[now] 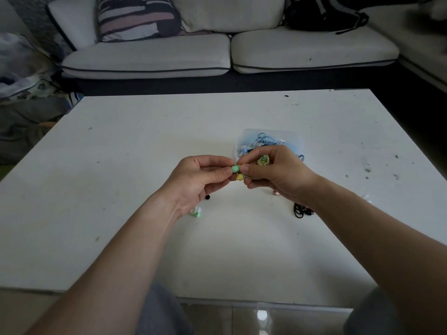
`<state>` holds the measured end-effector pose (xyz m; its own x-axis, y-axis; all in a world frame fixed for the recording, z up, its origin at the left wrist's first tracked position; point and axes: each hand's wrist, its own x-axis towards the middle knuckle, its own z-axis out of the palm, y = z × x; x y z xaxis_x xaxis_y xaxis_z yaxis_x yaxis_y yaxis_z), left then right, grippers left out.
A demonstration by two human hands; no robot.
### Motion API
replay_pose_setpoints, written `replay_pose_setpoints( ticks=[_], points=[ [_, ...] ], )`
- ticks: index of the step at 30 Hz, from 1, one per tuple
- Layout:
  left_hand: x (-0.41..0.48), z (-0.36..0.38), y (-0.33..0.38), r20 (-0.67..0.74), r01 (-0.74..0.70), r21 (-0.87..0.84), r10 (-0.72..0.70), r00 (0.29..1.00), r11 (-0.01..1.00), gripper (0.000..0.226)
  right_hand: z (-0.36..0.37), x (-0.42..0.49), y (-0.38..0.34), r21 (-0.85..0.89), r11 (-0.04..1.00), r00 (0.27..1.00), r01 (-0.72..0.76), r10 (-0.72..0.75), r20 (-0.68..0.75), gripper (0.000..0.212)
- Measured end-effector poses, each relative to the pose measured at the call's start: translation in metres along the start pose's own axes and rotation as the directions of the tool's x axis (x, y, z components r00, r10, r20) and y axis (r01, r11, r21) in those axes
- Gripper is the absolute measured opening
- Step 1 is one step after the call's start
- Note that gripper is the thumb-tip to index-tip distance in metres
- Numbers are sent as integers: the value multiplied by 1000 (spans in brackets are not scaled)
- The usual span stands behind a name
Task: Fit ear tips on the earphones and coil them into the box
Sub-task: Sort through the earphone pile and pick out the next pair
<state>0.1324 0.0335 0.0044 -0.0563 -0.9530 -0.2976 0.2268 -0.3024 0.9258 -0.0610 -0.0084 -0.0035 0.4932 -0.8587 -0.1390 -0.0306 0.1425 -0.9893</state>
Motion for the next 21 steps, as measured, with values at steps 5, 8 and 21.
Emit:
replay_pose_setpoints(
  ticks=[5, 8, 21],
  points=[
    [1, -2, 0, 27, 7, -4, -7, 1000, 1000, 16, 0, -1, -1, 80, 995, 997, -62, 59, 39, 6],
    [1, -2, -1, 44, 3, 25, -4, 999, 1000, 17, 2, -1, 0, 128, 985, 993, -113, 107, 47, 5],
    [8, -28, -15, -107, -65, 643, 174, 979, 763, 8, 14, 4, 8, 273, 935, 971, -224, 239, -20, 13]
  ],
)
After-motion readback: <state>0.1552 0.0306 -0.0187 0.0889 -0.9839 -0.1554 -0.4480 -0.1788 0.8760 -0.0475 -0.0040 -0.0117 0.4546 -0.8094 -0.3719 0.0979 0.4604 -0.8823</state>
